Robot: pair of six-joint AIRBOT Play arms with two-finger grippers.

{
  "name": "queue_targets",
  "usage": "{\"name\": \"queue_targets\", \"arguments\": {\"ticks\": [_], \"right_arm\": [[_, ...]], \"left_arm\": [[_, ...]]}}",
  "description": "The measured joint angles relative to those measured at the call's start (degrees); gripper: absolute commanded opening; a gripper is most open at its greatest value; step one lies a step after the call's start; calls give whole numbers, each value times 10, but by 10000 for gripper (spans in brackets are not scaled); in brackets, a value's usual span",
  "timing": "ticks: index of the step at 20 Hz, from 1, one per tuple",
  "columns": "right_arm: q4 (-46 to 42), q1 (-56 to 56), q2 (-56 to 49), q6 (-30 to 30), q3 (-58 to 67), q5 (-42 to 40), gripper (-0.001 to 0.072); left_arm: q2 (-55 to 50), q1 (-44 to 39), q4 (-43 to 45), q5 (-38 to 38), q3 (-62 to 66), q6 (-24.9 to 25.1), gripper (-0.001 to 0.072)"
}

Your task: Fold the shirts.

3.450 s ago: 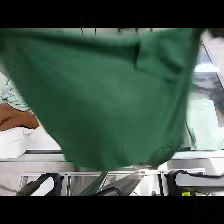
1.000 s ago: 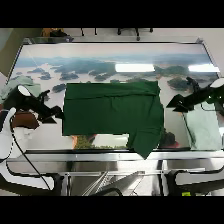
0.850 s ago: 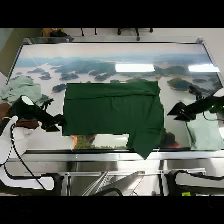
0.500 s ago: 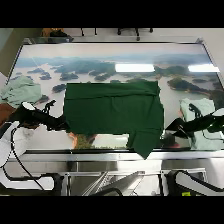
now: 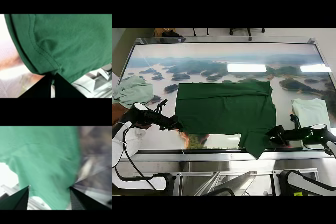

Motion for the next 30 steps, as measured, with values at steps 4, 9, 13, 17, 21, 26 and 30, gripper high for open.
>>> {"name": "queue_targets", "arguments": {"ticks": [4,9,13,17,21,26,30], "right_arm": [[33,39,-28,-42,-1,-19,26],[2,30,-5,-8,17,55,24],[-76,21,54,71,20,75,23],[-59,28,77,55,49,66,24],[-5,73,43,8,151,-5,24],[16,156,-88,-35,304,-108,24],[12,176,-192,-48,389,-148,32]], "left_arm": [[2,0,0,-20,0,0,14],[38,14,76,-43,-5,-40,14],[85,61,122,-62,-36,-71,13],[109,74,139,-68,-35,-81,13],[108,33,146,-69,41,-94,13],[33,-35,155,-50,186,-108,14],[-57,-59,153,-18,288,-122,14]]}}
